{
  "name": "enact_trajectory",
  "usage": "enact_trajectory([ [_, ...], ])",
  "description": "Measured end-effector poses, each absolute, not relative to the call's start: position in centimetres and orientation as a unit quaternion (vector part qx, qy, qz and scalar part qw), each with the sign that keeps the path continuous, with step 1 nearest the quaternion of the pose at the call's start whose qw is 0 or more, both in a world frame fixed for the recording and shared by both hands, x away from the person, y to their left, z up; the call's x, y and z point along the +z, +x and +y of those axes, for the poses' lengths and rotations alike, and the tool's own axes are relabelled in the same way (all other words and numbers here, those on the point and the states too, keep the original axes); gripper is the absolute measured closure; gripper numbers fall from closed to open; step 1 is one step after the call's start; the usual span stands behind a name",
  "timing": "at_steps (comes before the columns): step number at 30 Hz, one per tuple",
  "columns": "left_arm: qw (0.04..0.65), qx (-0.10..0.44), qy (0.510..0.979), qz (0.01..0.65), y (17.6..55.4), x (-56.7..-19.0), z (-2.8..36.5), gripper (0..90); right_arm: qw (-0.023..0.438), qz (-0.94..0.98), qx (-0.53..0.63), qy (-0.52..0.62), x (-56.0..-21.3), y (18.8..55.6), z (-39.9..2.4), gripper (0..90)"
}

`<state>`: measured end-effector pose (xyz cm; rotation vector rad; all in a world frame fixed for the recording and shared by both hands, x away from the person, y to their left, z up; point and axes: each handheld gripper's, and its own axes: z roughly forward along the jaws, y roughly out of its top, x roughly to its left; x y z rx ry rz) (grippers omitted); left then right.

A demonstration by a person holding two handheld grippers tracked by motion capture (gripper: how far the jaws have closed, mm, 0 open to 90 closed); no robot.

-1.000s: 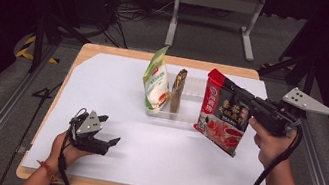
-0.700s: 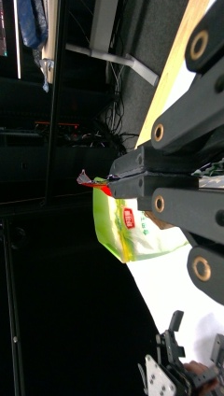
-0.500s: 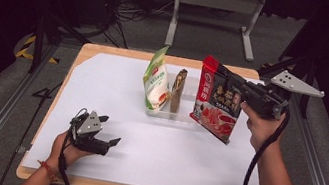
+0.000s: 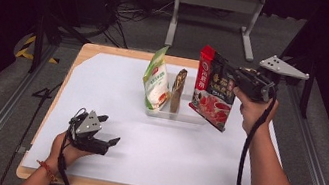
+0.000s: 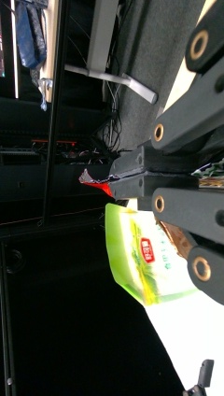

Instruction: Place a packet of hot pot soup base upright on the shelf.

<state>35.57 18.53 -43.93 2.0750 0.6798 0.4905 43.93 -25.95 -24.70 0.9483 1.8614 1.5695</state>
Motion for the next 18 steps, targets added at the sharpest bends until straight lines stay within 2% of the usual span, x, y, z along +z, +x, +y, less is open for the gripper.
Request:
enact_trajectory([
  [18, 0.436, 0.195, 0.836, 0.269, 35.6, -44.0, 18.7, 14.9, 0.265, 0.679, 0.577, 0.368, -25.7, 47.8, -23.5, 89.4],
])
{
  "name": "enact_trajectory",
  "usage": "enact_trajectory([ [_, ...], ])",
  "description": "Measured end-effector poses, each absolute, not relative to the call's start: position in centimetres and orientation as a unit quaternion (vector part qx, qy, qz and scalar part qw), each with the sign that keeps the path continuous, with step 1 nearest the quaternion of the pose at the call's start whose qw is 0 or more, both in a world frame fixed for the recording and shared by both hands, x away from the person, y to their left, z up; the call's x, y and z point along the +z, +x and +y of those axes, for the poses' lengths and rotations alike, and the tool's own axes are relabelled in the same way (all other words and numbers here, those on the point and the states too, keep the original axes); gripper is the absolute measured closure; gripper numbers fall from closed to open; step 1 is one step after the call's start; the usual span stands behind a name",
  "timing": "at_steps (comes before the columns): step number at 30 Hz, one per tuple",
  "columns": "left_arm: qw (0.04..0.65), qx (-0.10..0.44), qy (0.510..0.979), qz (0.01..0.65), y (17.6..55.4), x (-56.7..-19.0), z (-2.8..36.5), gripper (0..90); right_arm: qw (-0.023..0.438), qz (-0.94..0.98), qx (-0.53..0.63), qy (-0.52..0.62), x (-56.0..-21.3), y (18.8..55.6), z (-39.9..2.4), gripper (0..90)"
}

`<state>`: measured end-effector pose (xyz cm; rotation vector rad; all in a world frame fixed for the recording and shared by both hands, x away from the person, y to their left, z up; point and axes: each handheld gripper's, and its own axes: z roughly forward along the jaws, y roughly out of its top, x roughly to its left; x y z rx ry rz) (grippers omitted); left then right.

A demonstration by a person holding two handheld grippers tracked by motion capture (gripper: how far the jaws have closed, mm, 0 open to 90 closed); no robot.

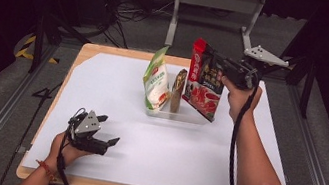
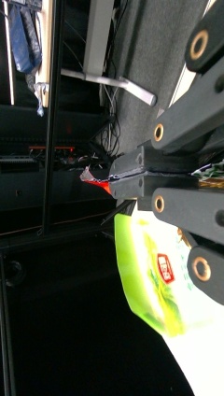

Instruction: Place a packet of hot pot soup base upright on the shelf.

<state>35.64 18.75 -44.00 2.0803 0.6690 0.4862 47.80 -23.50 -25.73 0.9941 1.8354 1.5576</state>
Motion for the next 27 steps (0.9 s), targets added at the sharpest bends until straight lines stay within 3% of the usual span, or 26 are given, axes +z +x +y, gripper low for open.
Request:
enact_trajectory([
  [27, 0.438, 0.194, 0.835, 0.270, 35.6, -44.0, 19.0, 14.8, 0.265, 0.666, 0.589, 0.373, -29.3, 49.5, -22.8, 89.1],
])
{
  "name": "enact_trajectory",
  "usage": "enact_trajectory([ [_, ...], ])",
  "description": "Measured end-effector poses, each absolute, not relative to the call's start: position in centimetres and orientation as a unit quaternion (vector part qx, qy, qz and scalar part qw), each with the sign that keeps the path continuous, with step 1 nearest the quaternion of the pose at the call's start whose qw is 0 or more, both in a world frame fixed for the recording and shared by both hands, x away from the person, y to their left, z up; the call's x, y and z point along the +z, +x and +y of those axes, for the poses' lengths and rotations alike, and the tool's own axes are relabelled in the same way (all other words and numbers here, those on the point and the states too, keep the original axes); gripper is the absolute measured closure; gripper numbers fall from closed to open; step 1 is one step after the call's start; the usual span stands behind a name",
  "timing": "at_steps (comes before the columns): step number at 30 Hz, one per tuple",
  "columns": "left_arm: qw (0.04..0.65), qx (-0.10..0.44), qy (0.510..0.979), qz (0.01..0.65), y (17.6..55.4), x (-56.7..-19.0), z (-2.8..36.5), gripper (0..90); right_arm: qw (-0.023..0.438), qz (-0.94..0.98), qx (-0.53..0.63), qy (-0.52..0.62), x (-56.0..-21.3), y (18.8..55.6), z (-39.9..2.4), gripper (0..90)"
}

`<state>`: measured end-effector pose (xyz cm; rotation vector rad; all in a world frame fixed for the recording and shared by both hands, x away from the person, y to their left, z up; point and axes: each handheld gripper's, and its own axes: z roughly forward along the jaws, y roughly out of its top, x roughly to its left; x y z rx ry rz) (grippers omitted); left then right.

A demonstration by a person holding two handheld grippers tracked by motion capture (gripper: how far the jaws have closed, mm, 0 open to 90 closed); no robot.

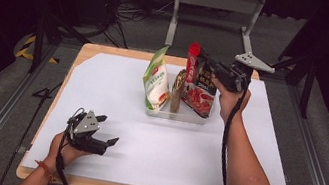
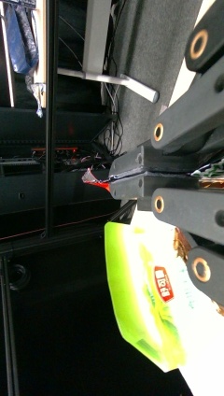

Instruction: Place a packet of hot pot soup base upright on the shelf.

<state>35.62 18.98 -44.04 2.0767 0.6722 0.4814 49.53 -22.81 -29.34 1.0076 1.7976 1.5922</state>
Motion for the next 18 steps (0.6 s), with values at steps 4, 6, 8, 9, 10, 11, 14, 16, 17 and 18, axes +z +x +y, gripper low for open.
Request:
enact_trajectory([
  [4, 0.437, 0.193, 0.836, 0.270, 35.6, -44.0, 19.0, 14.7, 0.262, 0.668, 0.590, 0.369, -29.7, 49.4, -22.7, 89.1],
  [6, 0.436, 0.194, 0.836, 0.270, 35.6, -44.0, 19.0, 14.7, 0.264, 0.670, 0.588, 0.368, -29.9, 49.2, -22.7, 89.0],
  [8, 0.435, 0.194, 0.837, 0.270, 35.6, -44.0, 19.0, 14.7, 0.261, 0.670, 0.590, 0.367, -30.1, 49.1, -22.8, 88.9],
  [9, 0.435, 0.194, 0.837, 0.270, 35.6, -44.0, 19.0, 14.7, 0.261, 0.670, 0.590, 0.367, -30.1, 49.1, -22.8, 88.9],
  [10, 0.435, 0.194, 0.837, 0.269, 35.6, -44.0, 19.0, 14.7, 0.260, 0.673, 0.587, 0.368, -30.4, 49.1, -22.7, 88.9],
  [11, 0.436, 0.194, 0.837, 0.270, 35.6, -44.0, 19.0, 14.7, 0.260, 0.673, 0.588, 0.366, -30.5, 49.1, -22.7, 88.9],
  [14, 0.436, 0.195, 0.837, 0.269, 35.6, -44.0, 19.0, 14.7, 0.259, 0.671, 0.590, 0.367, -30.6, 48.9, -22.9, 88.9],
  [16, 0.435, 0.194, 0.837, 0.270, 35.6, -44.0, 19.0, 14.7, 0.260, 0.671, 0.589, 0.368, -30.7, 48.8, -23.0, 88.8],
  [17, 0.435, 0.194, 0.837, 0.270, 35.6, -44.0, 19.0, 14.7, 0.259, 0.671, 0.589, 0.368, -30.8, 48.7, -23.1, 88.8],
  [18, 0.436, 0.194, 0.836, 0.270, 35.6, -44.0, 19.0, 14.7, 0.261, 0.672, 0.589, 0.366, -30.8, 48.7, -23.2, 88.8],
])
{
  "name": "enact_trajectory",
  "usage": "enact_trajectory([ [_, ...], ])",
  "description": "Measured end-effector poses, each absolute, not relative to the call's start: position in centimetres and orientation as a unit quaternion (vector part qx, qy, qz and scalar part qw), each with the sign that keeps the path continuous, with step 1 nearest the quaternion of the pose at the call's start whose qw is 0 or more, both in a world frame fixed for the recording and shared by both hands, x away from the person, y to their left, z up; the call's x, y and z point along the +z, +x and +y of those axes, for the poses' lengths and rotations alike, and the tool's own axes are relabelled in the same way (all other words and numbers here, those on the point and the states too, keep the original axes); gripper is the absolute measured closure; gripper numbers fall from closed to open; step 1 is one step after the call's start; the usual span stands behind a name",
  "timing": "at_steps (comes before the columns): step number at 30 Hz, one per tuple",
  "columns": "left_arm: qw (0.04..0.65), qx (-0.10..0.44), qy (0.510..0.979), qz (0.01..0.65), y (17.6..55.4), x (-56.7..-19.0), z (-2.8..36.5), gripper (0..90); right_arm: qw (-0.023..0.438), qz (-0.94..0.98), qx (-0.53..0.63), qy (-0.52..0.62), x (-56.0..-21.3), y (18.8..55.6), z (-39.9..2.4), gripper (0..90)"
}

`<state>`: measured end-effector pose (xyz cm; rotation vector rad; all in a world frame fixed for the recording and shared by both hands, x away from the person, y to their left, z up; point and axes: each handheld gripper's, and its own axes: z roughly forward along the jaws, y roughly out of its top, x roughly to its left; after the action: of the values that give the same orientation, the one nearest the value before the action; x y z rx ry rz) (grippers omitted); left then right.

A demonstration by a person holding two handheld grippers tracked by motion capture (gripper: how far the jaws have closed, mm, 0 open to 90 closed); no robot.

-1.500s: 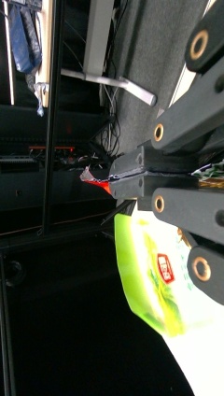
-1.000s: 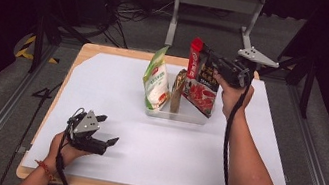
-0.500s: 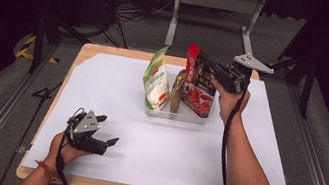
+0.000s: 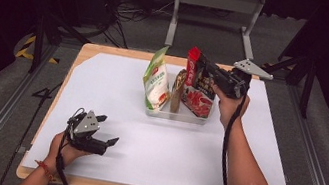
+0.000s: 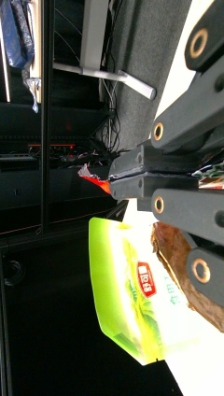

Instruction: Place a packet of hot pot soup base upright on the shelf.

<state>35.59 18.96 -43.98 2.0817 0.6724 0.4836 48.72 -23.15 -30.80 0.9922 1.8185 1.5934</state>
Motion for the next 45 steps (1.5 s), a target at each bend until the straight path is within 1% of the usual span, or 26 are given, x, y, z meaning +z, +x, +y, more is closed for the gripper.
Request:
enact_trajectory([
  [28, 0.431, 0.196, 0.839, 0.270, 35.6, -44.0, 18.8, 14.6, 0.278, 0.673, 0.577, 0.371, -32.0, 47.6, -24.9, 87.2],
  [45, 0.430, 0.197, 0.840, 0.268, 35.6, -44.0, 18.7, 14.6, 0.294, 0.676, 0.565, 0.371, -32.1, 47.1, -25.3, 80.0],
])
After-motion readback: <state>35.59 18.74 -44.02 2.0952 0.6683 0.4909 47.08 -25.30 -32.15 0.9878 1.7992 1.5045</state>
